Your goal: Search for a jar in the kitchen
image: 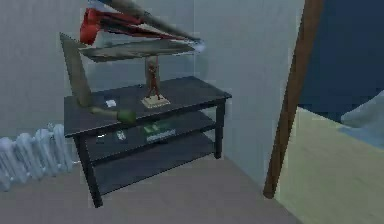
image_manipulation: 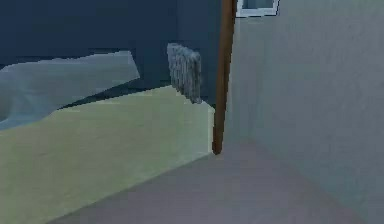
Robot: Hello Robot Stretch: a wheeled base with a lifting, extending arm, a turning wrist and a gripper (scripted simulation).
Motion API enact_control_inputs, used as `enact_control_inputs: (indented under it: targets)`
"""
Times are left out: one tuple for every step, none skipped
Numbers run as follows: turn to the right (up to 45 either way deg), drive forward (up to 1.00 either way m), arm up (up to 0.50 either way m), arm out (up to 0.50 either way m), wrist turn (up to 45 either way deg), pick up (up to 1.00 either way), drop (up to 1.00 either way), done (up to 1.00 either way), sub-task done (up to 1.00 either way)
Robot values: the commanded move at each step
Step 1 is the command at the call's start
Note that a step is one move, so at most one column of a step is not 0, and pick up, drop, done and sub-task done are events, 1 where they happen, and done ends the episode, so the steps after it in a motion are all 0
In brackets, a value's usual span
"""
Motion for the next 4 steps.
enact_control_inputs:
  targets:
    - [45.0, 0.00, 0.00, 0.00, 0.0, 0.00, 0.00, 0.00, 0.00]
    - [6.0, 0.00, 0.00, 0.00, 0.0, 0.00, 0.00, 0.00, 0.00]
    - [0.0, 1.00, 0.00, 0.00, 0.0, 0.00, 0.00, 0.00, 0.00]
    - [3.0, 0.00, 0.00, 0.00, 0.0, 0.00, 0.00, 0.00, 0.00]
